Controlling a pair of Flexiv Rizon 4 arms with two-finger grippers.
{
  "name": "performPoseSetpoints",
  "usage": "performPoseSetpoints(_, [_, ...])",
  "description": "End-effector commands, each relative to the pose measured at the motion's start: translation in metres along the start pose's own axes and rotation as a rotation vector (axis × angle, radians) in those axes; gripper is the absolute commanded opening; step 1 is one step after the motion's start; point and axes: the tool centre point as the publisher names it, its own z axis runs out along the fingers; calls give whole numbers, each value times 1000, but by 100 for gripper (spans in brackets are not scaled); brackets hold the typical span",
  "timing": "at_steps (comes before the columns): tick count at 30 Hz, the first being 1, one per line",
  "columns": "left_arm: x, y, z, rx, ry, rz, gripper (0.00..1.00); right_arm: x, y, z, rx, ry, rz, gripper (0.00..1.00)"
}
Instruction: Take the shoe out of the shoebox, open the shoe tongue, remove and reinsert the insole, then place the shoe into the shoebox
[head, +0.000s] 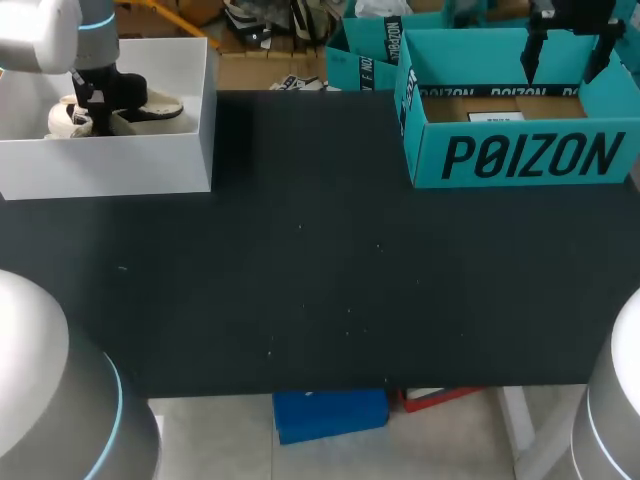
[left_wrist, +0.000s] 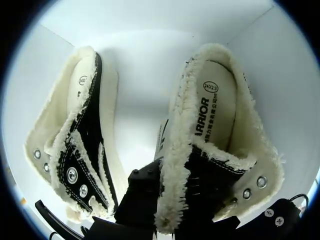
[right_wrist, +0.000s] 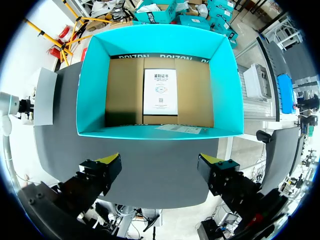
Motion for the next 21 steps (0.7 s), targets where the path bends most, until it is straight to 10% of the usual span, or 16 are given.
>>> performPoseSetpoints(1, [2,1,-5,4,-2,7,0,0,0,0,0,0,0,100])
performPoseSetpoints(21, [-9,-7,-75,7,-84,36,0,0,0,0,0,0,0,100])
